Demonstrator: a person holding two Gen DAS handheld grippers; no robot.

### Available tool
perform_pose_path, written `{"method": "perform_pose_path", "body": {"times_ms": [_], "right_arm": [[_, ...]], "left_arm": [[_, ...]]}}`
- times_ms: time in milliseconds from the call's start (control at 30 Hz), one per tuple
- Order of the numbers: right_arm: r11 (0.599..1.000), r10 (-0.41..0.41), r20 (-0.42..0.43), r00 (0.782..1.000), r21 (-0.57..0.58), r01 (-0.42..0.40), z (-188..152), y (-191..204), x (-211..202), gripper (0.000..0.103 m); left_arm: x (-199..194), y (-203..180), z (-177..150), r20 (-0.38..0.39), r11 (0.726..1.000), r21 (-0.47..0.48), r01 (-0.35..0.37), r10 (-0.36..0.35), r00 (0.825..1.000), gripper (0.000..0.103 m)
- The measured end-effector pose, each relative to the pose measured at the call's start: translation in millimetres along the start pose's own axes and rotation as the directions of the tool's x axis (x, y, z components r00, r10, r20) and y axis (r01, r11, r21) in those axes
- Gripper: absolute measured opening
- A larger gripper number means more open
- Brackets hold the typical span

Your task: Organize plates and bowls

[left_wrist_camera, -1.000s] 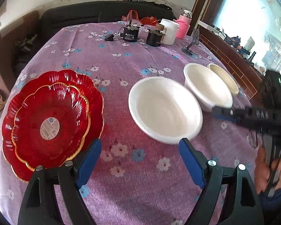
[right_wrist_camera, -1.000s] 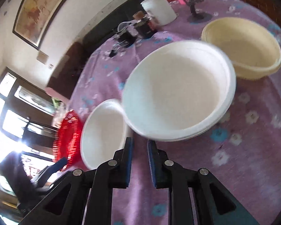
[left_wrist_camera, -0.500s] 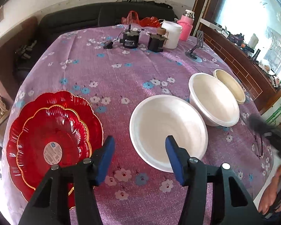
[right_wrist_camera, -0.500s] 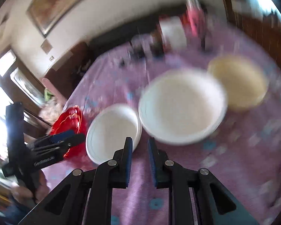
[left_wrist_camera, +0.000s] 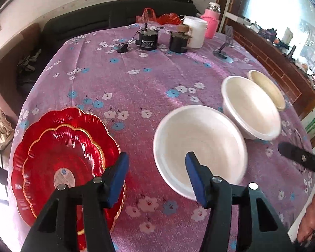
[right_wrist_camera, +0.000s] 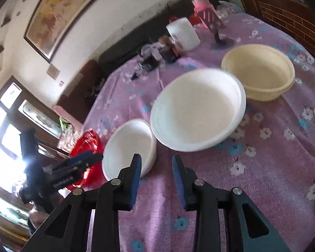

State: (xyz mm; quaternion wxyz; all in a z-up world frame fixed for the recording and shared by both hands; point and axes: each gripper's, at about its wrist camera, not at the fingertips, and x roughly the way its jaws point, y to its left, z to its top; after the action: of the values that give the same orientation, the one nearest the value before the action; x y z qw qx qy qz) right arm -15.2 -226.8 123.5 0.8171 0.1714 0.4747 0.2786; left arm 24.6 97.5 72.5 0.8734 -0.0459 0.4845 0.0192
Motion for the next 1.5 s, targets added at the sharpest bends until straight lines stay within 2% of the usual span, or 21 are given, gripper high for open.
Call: {"method": "perform_pose_path", "body": {"times_ms": [300, 467, 667, 700, 767, 833, 900, 933, 1033, 1500], "right_arm": [[0.997, 0.018, -0.059, 0.998, 0.081, -0.013, 4.4, -0.5, 30.9, 0.034], [0.994, 0.029, -0.070, 0.997, 0.110, -0.022, 4.4, -1.0, 41.4, 0.034], [0.990, 0.036, -0.095, 0.995, 0.136, -0.023, 2.9, -2.0, 56.5, 0.034], [0.990, 0.036, -0.098, 0.995, 0.139, -0.022, 2.8, -2.0, 59.1, 0.034], [0.989, 0.042, -0.103, 0.994, 0.142, -0.027, 2.6, -2.1, 64.4, 0.034], [0.989, 0.049, -0.105, 0.993, 0.145, -0.033, 2.4, -1.3, 68.8, 0.033], [0.989, 0.047, -0.106, 0.993, 0.145, -0.031, 1.7, -0.3, 71.2, 0.017], [0.989, 0.053, -0.108, 0.993, 0.145, -0.037, 0.9, 0.3, 71.3, 0.015], [0.990, 0.035, -0.096, 0.995, 0.137, -0.022, -1.0, 1.0, 67.6, 0.013], [0.990, 0.077, -0.077, 0.994, 0.127, -0.067, -15.4, 2.5, 43.0, 0.013]], "left_arm": [[32.4, 6.5, 31.5, -0.072, 0.999, -0.015, -0.032, 0.030, 0.997, 0.055], [45.5, 11.4, 37.0, -0.113, 0.998, -0.055, 0.044, -0.050, 0.992, 0.055], [55.9, 10.9, 37.5, -0.131, 0.996, -0.061, 0.061, -0.069, 0.989, 0.055], [56.3, 10.9, 37.1, -0.131, 0.996, -0.063, 0.064, -0.071, 0.989, 0.054], [57.4, 10.3, 36.7, -0.133, 0.995, -0.067, 0.078, -0.086, 0.987, 0.041], [59.0, 8.9, 35.0, -0.144, 0.993, -0.069, 0.096, -0.105, 0.984, 0.019], [58.8, 7.1, 32.2, -0.144, 0.992, -0.071, 0.106, -0.116, 0.983, 0.017], [57.1, 5.6, 30.7, -0.140, 0.993, -0.065, 0.102, -0.111, 0.984, 0.017], [50.1, 3.1, 25.5, -0.125, 0.992, -0.062, 0.106, -0.113, 0.986, 0.016], [20.6, -8.5, -0.4, -0.075, 0.991, -0.056, 0.122, -0.126, 0.989, 0.016]]}}
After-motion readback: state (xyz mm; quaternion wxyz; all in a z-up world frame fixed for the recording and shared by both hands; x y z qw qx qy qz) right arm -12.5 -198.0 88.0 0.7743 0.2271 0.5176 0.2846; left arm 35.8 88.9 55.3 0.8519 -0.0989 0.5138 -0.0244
